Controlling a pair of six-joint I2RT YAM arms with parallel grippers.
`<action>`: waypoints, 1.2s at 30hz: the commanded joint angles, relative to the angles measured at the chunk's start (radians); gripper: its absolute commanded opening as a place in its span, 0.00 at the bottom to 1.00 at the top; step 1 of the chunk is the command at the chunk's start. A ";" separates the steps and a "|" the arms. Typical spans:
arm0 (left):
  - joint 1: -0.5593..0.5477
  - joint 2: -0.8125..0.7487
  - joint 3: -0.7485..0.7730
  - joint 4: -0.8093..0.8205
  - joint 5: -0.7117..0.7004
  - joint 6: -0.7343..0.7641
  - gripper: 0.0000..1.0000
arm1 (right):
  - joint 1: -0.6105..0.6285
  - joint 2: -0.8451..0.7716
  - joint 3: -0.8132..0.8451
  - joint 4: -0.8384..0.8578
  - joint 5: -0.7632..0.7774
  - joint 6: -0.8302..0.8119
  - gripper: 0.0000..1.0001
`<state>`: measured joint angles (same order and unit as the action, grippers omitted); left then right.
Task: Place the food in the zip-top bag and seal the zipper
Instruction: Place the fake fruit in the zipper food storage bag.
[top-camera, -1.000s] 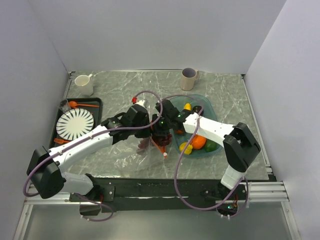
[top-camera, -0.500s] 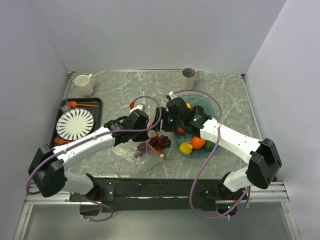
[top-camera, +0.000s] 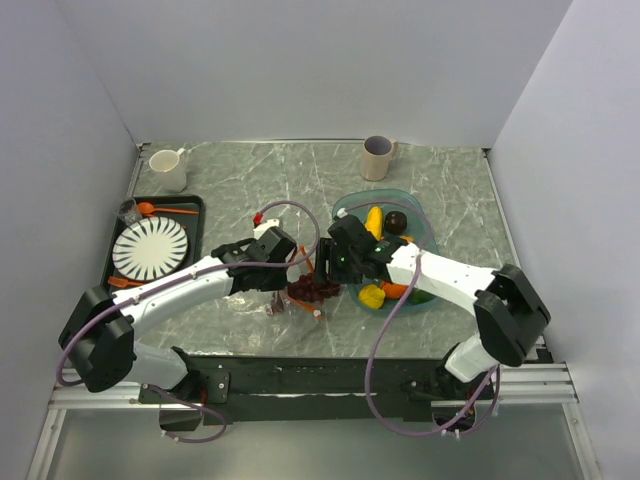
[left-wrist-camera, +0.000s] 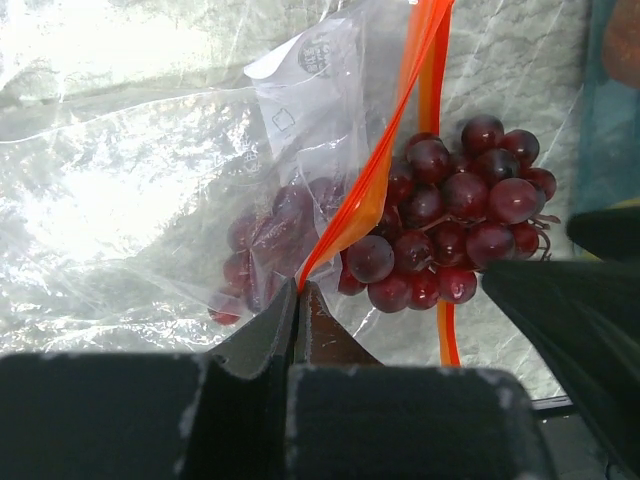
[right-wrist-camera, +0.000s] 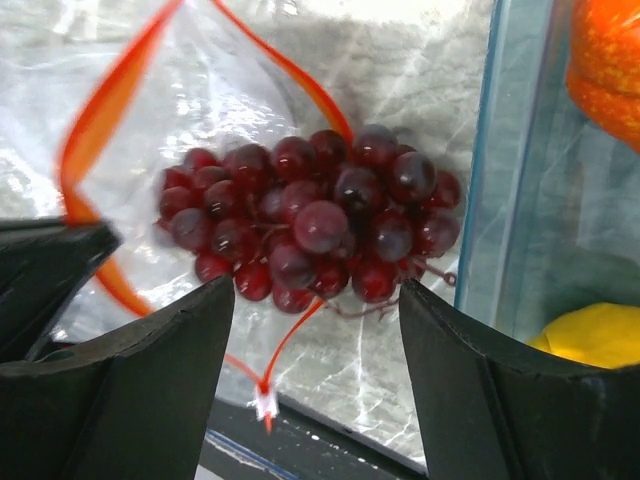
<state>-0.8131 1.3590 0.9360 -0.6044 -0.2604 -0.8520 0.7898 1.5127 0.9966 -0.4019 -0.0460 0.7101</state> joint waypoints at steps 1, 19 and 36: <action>0.003 0.003 0.015 0.002 -0.007 0.010 0.01 | 0.006 0.110 0.051 0.024 -0.005 0.026 0.75; 0.002 0.012 0.060 0.031 0.061 0.037 0.01 | 0.008 0.084 -0.042 0.190 0.003 0.083 0.00; 0.002 0.005 0.127 0.046 0.062 0.037 0.01 | 0.074 0.027 -0.019 0.380 -0.299 0.023 0.00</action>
<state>-0.8120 1.3937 1.0107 -0.5922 -0.2058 -0.8246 0.8402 1.4780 0.9245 -0.1085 -0.2481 0.7490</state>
